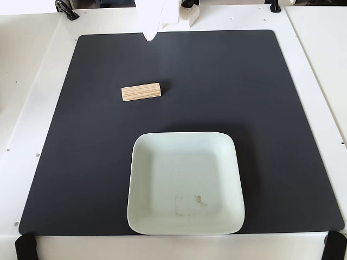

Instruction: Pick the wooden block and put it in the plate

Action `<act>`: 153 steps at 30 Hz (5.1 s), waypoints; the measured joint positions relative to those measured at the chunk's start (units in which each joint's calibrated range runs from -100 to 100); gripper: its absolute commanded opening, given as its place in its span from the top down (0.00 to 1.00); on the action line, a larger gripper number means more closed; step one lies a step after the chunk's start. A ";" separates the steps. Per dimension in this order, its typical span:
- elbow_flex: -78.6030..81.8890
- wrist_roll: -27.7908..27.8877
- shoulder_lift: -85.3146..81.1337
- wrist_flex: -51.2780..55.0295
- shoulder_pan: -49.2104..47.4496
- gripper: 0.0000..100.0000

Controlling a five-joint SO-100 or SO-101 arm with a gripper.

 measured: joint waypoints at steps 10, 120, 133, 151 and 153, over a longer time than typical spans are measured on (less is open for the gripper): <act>-11.42 -2.71 18.38 0.00 0.87 0.83; 3.60 32.19 22.37 -77.47 -10.43 0.99; -18.09 33.07 35.47 -64.20 -11.88 0.99; -18.27 33.18 36.84 -64.20 -11.40 0.75; -18.27 33.28 36.84 -64.20 -11.01 0.69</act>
